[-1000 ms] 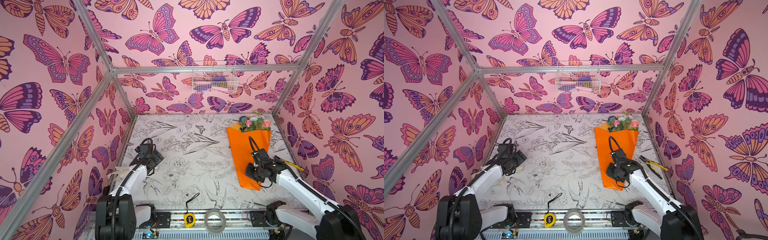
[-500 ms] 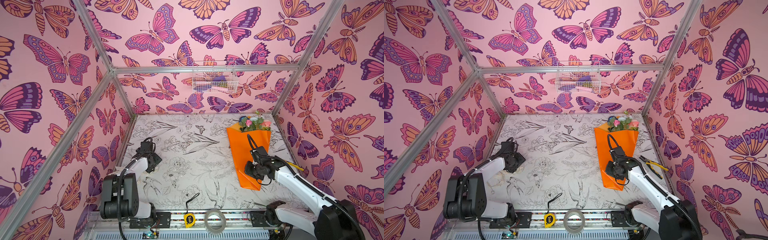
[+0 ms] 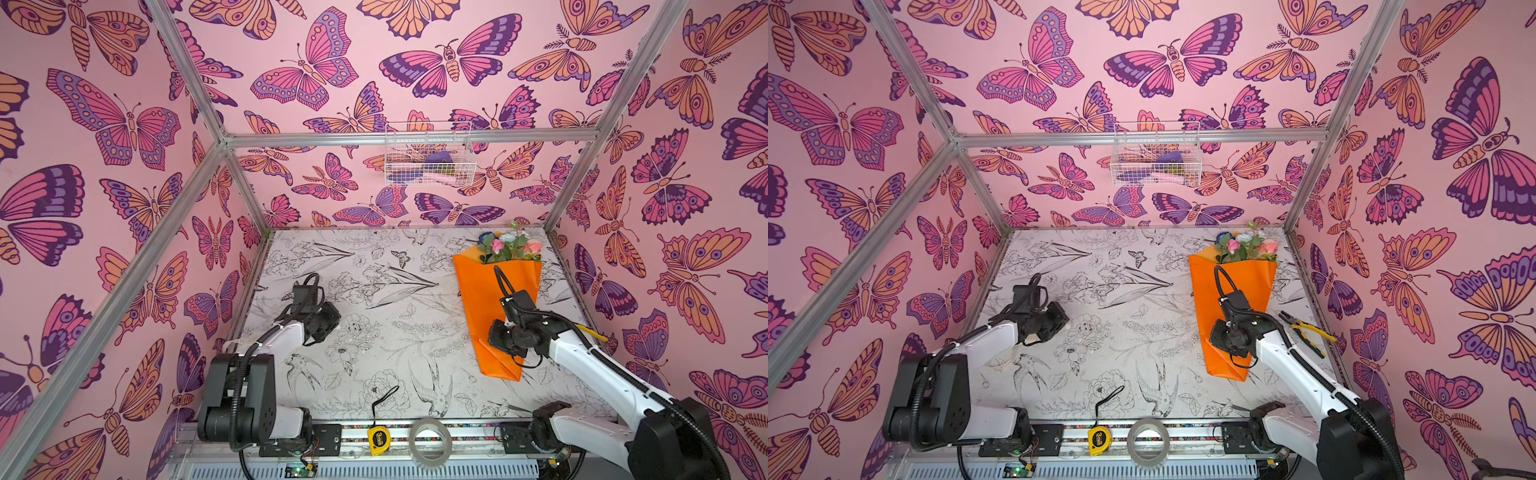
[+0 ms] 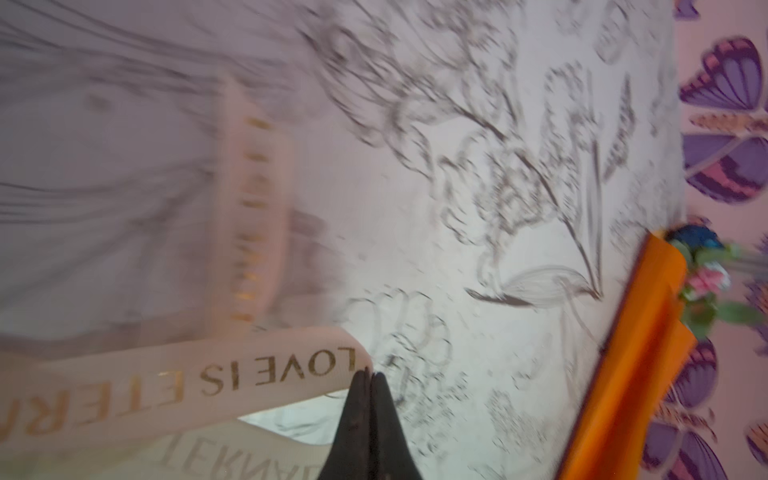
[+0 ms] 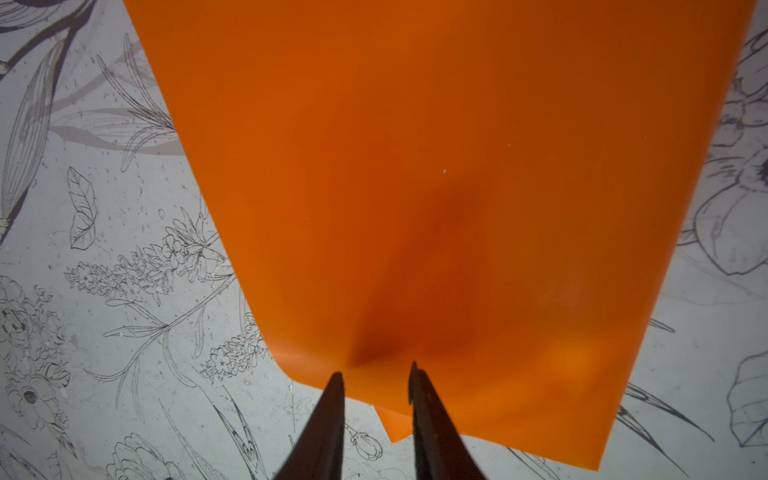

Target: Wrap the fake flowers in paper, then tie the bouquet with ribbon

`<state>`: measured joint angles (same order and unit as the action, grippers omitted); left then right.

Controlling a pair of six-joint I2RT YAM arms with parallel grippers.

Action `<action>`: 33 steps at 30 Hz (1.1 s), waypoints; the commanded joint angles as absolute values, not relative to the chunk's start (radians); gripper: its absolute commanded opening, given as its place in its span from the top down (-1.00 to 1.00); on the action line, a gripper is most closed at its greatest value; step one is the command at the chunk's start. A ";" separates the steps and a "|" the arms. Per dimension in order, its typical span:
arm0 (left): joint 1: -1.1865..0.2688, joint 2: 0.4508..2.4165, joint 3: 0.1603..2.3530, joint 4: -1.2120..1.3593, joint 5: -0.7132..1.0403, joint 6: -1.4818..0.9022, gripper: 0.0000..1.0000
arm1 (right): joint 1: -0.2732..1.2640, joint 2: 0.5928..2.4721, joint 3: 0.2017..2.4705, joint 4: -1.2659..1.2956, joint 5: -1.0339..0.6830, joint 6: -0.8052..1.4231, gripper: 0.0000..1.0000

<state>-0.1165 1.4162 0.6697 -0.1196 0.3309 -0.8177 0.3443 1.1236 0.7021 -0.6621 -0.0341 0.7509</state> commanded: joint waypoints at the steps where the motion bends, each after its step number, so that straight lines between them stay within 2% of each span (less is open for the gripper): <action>1: -0.260 1.458 0.753 -0.039 0.476 -0.838 1.00 | 0.356 1.126 0.739 -0.665 -0.021 0.733 0.41; 5: -0.404 1.498 0.849 -0.038 0.539 -0.811 0.98 | 0.356 1.111 0.747 -0.671 -0.024 0.728 0.41; 11: -0.462 1.507 0.878 -0.030 0.754 -0.768 0.10 | 0.355 1.095 0.754 -0.675 -0.027 0.716 0.41; 13: -0.456 1.460 0.833 -0.035 0.764 -0.761 -0.32 | 0.356 1.098 0.762 -0.678 -0.033 0.708 0.41; 14: -0.446 1.430 0.814 -0.049 0.749 -0.753 -0.38 | 0.357 1.098 0.763 -0.678 -0.035 0.704 0.41; 17: -0.376 1.317 0.772 -0.197 0.650 -0.696 -0.46 | 0.358 1.100 0.771 -0.676 -0.051 0.688 0.41; 22: -0.187 1.103 0.738 -0.484 0.233 -0.609 -0.53 | 0.440 1.138 0.836 -0.686 -0.021 0.643 0.39; 25: -0.094 1.065 0.743 -0.508 0.066 -0.584 -0.51 | 0.522 1.207 0.905 -0.702 0.040 0.615 0.35; 28: -0.056 1.134 0.791 -0.434 0.088 -0.550 -0.43 | 0.598 1.301 0.979 -0.696 0.073 0.584 0.31; 33: -0.059 1.447 0.977 -0.388 0.269 -0.514 -0.40 | 0.721 1.529 1.166 -0.685 0.131 0.480 0.20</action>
